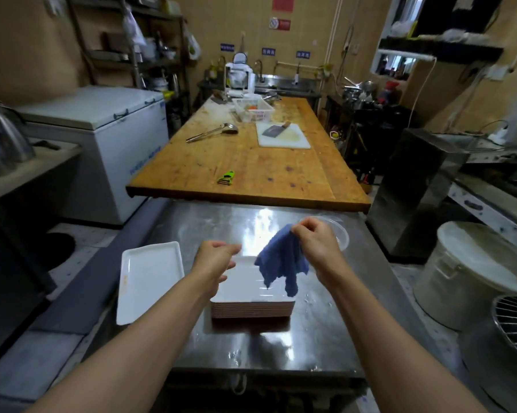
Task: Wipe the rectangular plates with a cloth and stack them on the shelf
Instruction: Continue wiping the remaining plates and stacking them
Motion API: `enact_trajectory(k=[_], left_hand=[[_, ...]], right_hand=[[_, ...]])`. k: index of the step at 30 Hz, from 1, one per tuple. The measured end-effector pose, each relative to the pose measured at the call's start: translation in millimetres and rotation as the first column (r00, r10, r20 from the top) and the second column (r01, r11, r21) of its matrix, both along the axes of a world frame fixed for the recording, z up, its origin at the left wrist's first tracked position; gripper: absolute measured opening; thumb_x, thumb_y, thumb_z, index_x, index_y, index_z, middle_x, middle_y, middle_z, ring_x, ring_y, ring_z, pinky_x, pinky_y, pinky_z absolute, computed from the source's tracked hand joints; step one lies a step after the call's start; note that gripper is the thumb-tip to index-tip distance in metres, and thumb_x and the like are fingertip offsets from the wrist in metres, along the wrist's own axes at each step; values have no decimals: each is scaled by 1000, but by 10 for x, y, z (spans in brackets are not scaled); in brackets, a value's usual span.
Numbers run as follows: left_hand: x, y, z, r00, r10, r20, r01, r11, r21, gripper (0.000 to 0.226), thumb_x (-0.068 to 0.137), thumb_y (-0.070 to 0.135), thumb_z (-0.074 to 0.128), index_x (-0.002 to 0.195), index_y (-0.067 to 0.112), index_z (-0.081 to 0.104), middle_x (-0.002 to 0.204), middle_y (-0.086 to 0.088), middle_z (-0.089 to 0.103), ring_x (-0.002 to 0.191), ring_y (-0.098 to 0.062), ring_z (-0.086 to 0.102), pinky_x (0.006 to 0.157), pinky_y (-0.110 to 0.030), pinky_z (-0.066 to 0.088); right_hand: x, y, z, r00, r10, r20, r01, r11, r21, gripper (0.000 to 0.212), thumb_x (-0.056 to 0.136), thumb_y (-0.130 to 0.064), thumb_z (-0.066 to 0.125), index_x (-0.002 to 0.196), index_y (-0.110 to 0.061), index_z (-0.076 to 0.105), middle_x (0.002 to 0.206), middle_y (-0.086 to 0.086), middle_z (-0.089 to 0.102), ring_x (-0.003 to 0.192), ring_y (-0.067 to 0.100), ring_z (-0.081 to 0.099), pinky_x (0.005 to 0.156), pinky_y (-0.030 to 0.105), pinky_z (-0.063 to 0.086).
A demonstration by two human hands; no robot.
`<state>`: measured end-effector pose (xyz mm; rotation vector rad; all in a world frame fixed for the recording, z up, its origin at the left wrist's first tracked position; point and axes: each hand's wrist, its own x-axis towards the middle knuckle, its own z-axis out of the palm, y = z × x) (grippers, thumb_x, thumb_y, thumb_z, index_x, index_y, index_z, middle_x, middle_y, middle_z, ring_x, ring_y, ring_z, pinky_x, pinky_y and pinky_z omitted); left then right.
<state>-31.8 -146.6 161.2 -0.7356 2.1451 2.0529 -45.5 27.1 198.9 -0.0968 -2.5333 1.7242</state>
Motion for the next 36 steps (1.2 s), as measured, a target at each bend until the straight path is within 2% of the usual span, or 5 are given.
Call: enact_trajectory(k=[10,17,21,29,36], left_hand=[[185,284,-30,959,-224,175,112,863,492,59,90,62,38,81,11,66,73,-8,68,76,-25,62,69,-36,46],[80,433,16,991,34,132,-77,941,330,14,92,11,52,80,13,58,46,-1,61,53,-18,59,52,-25,48],[34,278,-28,982,182,41,-187,954,234,22,84,8,67,103,1,58,79,-15,63,60,-21,59,49,-29,50],[-6,33,-133,938,-335,-92,237,810,-536,26,75,-3,65,74,24,67,71,-1,65,68,-15,58,61,-23,43],[-275,-64,-293,917,-396,-57,293,760,-580,25,82,13,65,61,23,55,59,3,56,57,-11,52,51,-23,38]], right_hand=[[42,164,71,976,206,67,-197,973,-119,15,101,-20,36,93,-9,43,88,7,45,81,18,43,70,30,37],[-23,340,-184,991,112,72,-111,994,-18,8,88,-6,48,80,-9,47,82,13,49,78,24,47,69,39,43],[-20,329,-224,970,219,102,-188,950,-248,30,79,13,53,94,-13,51,76,16,51,76,28,52,68,38,49],[-68,219,-405,972,231,30,-228,917,328,12,77,-3,67,86,-10,69,79,0,65,77,13,61,71,26,51],[-146,84,-650,990,115,82,-133,958,253,7,85,-12,61,85,-14,54,84,7,63,82,23,62,73,37,53]])
